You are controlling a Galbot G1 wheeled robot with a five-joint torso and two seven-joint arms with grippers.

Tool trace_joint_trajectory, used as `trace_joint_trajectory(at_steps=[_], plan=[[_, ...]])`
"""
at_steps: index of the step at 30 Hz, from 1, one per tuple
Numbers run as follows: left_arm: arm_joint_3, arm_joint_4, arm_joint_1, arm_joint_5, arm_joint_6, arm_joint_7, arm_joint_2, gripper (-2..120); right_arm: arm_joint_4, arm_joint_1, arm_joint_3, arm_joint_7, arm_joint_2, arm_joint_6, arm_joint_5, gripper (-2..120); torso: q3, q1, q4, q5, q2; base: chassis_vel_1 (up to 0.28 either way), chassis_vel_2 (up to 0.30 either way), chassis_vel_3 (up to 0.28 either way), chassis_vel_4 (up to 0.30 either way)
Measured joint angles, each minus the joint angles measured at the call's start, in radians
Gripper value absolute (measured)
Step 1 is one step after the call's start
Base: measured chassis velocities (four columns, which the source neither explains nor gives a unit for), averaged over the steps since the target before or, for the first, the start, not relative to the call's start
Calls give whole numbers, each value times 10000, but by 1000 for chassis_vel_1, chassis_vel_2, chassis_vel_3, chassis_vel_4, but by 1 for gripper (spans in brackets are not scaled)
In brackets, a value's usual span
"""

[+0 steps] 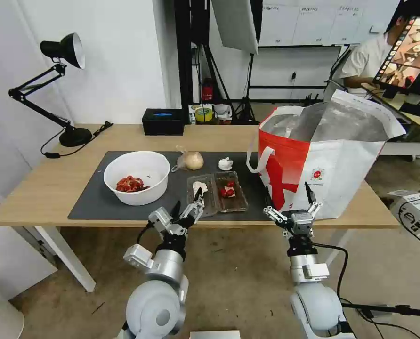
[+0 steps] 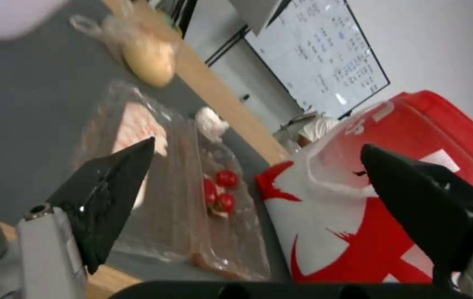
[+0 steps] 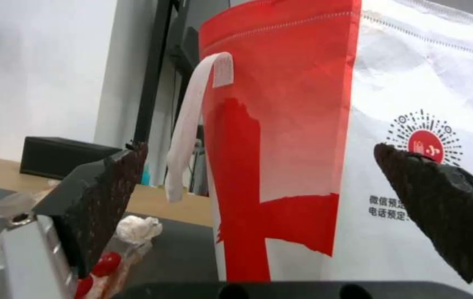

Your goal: Pick up the trash from the table and place it into the takeout bag.

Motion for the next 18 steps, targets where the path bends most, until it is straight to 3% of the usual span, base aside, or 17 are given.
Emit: trace_joint_trajectory(at_steps=[5,8,18], plan=[[215,55,-359,-779,336,-500,-216,100,12,-78,114,0,-40,0,-3,100,0,0,0,0,0,0,0,0,0],[258,-61,-606,-1794,822,-1272,-513,100,39,-151,185,0,-36,0,-17,100,0,1,0,0,0,0,0,0,0],[326,-241,-915,-2699,1431,-2805,-953,100,46,-170,218,7,61,0,-106,100,0,0,0,0,-1,0,0,0,0]])
